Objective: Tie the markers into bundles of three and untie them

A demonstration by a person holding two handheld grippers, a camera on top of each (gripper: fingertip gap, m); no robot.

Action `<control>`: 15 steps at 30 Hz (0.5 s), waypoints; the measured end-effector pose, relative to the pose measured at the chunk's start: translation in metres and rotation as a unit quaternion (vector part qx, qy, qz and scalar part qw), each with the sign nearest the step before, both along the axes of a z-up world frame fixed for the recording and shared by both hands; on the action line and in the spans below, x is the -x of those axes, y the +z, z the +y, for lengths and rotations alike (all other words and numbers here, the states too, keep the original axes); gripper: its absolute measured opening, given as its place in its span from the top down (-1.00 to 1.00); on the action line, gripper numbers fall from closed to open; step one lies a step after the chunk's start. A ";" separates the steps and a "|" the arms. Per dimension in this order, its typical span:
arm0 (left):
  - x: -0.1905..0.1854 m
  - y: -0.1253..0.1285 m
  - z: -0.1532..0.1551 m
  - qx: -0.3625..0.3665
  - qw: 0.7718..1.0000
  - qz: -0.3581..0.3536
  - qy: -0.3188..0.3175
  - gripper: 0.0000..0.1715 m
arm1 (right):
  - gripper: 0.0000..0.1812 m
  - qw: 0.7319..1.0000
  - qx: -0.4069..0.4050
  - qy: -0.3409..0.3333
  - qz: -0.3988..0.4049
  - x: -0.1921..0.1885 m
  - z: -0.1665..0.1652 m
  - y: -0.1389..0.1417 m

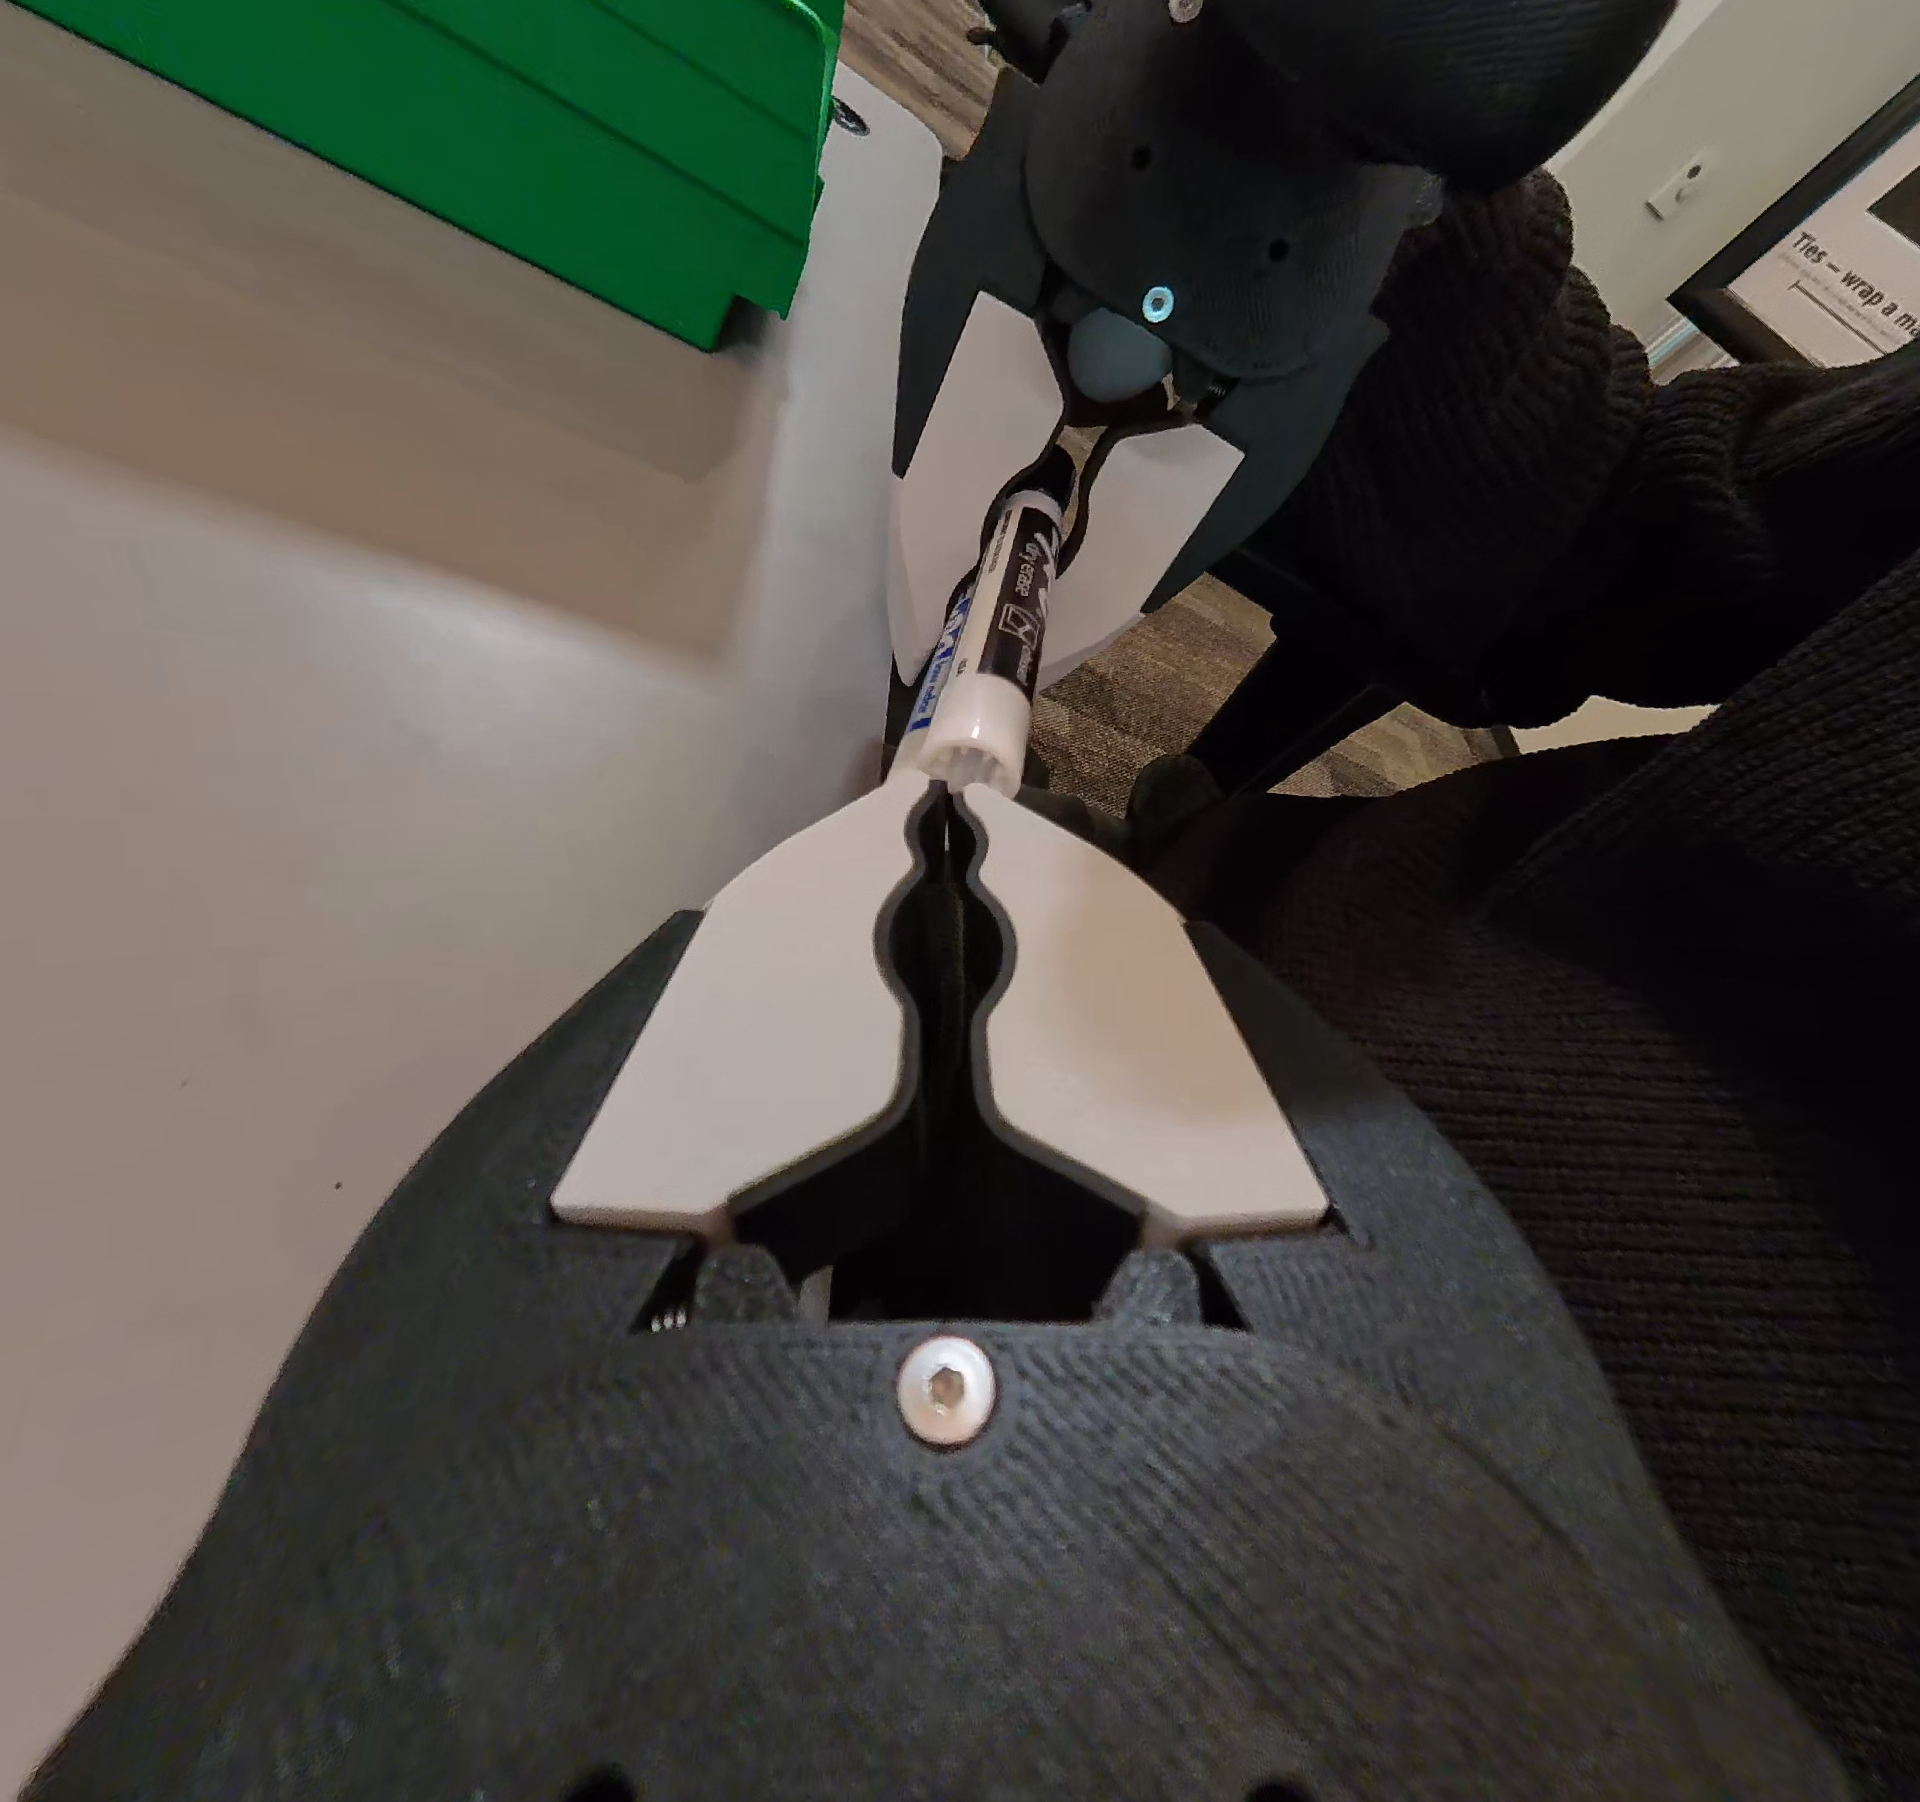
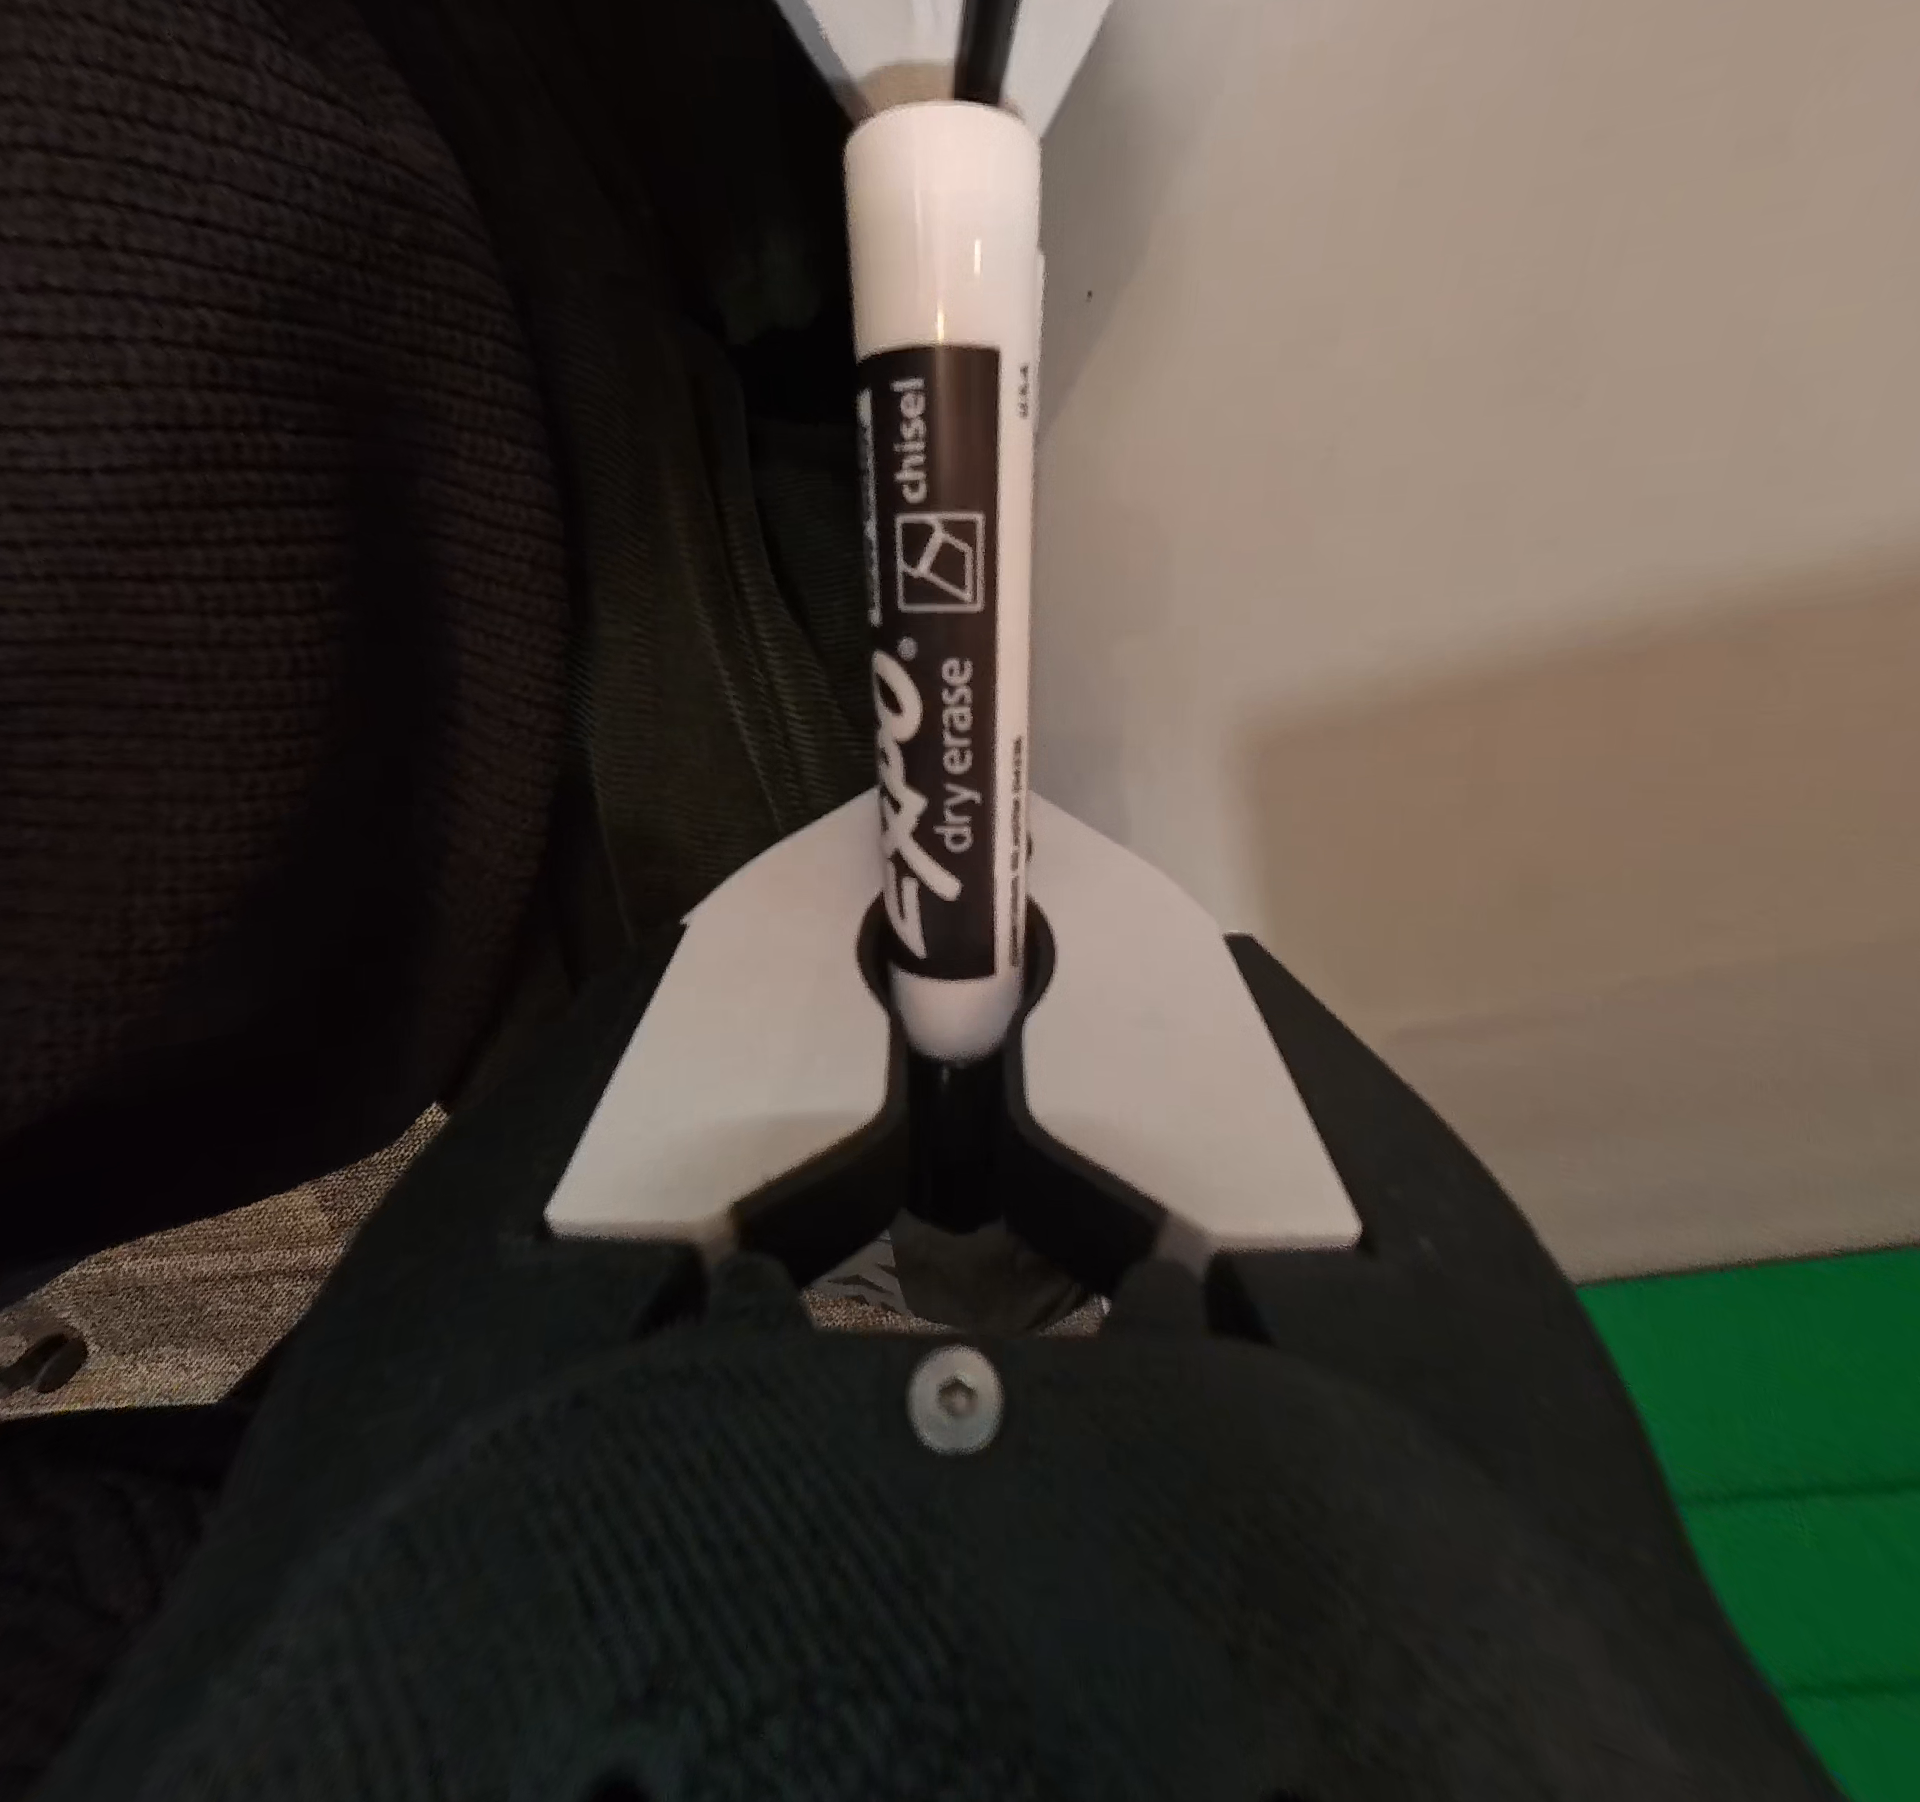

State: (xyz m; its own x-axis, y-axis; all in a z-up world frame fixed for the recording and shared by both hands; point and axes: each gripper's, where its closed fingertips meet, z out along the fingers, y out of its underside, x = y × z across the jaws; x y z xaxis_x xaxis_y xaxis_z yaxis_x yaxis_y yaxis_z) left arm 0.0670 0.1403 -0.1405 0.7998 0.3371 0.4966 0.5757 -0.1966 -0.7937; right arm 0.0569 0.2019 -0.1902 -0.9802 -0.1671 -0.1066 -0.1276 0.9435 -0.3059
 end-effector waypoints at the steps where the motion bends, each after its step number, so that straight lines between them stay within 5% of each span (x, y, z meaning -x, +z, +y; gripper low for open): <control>1: 0.000 -0.001 0.000 0.002 1.000 0.000 0.000 0.99 | 0.84 1.000 0.001 0.000 0.000 0.000 0.000 0.000; 15: 0.000 -0.004 -0.004 -0.003 1.000 -0.014 -0.005 0.90 | 0.84 1.000 0.004 -0.003 0.001 0.001 0.001 0.003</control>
State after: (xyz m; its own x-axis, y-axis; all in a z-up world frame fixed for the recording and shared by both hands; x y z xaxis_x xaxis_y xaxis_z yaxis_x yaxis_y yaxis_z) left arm 0.0668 0.1363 -0.1444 0.7895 0.3258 0.5201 0.5950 -0.1985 -0.7788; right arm 0.0559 0.2031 -0.1876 -0.9814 -0.1612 -0.1039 -0.1215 0.9419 -0.3132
